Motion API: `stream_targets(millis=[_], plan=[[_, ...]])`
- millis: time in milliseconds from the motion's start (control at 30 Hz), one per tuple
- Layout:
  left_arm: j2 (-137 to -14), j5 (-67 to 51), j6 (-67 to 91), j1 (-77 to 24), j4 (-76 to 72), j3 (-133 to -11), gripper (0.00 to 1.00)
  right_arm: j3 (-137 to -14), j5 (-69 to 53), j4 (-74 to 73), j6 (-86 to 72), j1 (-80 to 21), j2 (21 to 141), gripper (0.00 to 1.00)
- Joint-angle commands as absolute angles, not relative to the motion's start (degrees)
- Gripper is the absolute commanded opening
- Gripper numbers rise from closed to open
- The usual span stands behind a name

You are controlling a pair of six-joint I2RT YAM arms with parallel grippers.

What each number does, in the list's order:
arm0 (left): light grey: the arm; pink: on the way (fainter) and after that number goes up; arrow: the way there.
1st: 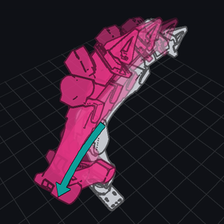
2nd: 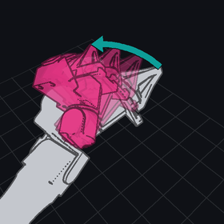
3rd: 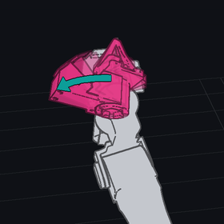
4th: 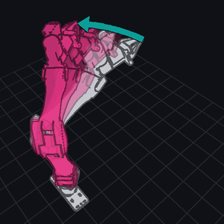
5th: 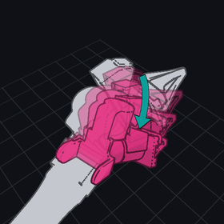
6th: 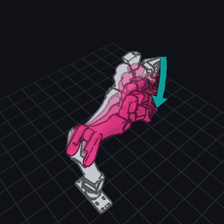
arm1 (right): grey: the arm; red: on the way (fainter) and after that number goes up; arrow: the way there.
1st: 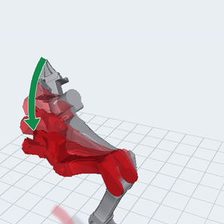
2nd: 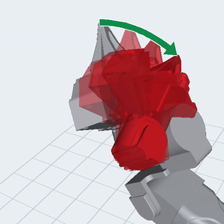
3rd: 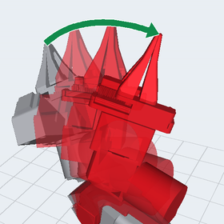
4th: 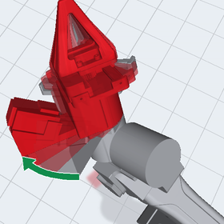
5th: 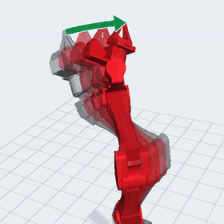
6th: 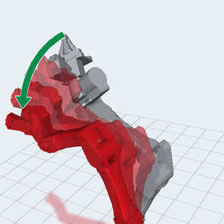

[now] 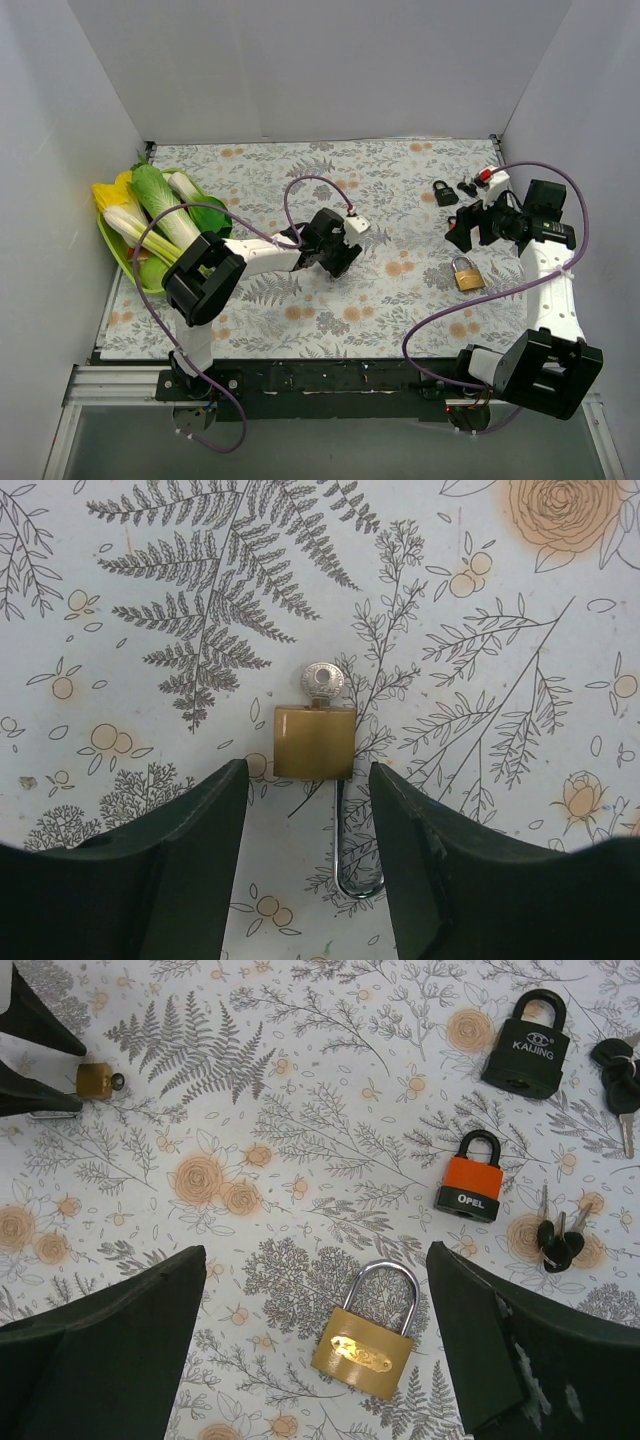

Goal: Lock with the key
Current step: Pick up the lock from the center of the board.

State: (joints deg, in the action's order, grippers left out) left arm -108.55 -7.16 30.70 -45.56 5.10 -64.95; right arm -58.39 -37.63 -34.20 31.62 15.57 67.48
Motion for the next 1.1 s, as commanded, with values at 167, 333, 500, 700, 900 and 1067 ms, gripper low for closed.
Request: stream_targets(millis=[167, 333, 500, 700, 900, 1067], plan=[[-109.0, -6.4, 29.1, -45.6, 3.1, -62.6, 0.42, -59.6, -44.1, -37.6, 39.7, 15.4, 65.4, 0.98], [-110.0, -6.2, 29.6, -45.6, 3.4, -62.9, 0.45, -61.5, -44.1, -42.4, 42.3, 15.2, 68.0, 0.98], [-111.2, -6.7, 30.1, -45.6, 4.3, -64.3, 0.42, -63.0, -44.7, -44.7, 42.7, 15.2, 69.7, 0.98], [-109.9, -11.3, 30.2, -45.6, 7.6, -66.1, 0.09, -62.0, -44.6, -42.8, 45.7, 14.0, 68.3, 0.98], [-103.2, -23.6, 32.2, -45.4, 13.4, -67.6, 0.00, -59.3, -43.5, -45.4, 54.7, 6.2, 65.4, 0.98], [-96.9, -40.4, 34.0, -44.8, 18.1, -68.9, 0.00, -55.8, -45.4, -43.3, 61.2, -2.4, 60.8, 0.98]])
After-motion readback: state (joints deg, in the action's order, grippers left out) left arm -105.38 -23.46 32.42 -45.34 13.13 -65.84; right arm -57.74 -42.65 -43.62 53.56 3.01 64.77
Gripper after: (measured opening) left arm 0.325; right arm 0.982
